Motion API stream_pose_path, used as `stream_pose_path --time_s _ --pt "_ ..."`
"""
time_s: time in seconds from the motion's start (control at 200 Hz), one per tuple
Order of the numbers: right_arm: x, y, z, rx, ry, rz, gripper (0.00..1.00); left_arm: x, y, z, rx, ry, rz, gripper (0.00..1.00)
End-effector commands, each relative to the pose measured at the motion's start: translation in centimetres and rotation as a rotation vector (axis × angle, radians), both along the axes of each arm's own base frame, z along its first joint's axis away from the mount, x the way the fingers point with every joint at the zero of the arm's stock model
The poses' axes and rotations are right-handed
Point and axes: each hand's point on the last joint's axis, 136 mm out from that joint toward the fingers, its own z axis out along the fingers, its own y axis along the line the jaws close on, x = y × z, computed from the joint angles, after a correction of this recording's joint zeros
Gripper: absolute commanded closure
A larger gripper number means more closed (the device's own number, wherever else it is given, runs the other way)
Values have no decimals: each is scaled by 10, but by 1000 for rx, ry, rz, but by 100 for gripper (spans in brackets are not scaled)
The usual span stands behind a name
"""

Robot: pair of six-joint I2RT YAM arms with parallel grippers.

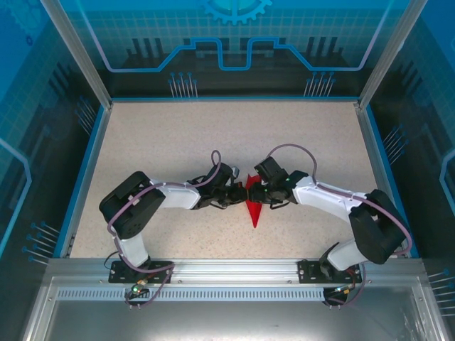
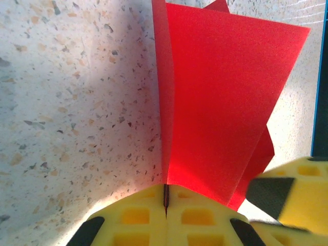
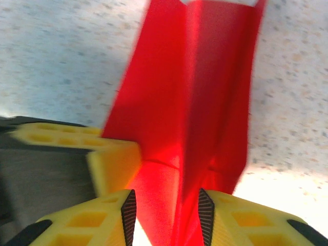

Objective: Fold a paper plane with a square sheet of paper (pick it up from the middle)
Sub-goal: Move the paper plane to the center of the table.

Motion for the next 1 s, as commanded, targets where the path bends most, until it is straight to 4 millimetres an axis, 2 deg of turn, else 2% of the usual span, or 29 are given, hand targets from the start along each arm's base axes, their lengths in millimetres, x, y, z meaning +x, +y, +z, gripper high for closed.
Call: stream_pose_path --time_s 0.0,0.08,0.18,0.21,0.34,0.41,0.435,0.525,0.87,0.955,0.97,0.995 --pt "-9 -14 -7 -102 39 -40 58 -2 3 -6 -4 20 8 100" --pt "-11 -17 -9 -127 40 -39 56 -2 4 -7 0 21 11 100" --pt "-13 -11 -13 -108 59 -21 55 -3 3 -9 -1 26 10 100" --pt "-7 -4 -7 -88 47 -18 55 -3 4 -10 0 26 10 100" --pt "-12 9 -14 -27 88 -9 55 -3 3 -9 -4 27 8 100" --pt "-12 17 -11 13 91 -5 54 -3 3 -10 -3 28 9 100" --pt "-19 13 -19 6 112 -5 53 -4 3 -10 -3 28 8 100" --pt "-22 15 -21 9 120 -1 54 -3 2 -10 -7 28 5 100" --pt "-29 3 -35 -115 136 -15 68 -4 3 -8 -7 24 8 100" --pt "-31 2 -39 -131 144 -13 71 -3 4 -4 -12 18 8 95" --pt "-24 8 -32 -116 126 -13 72 -4 3 -3 -14 17 6 94" --pt "-24 9 -32 -120 125 -12 74 -3 3 0 -15 14 7 92"
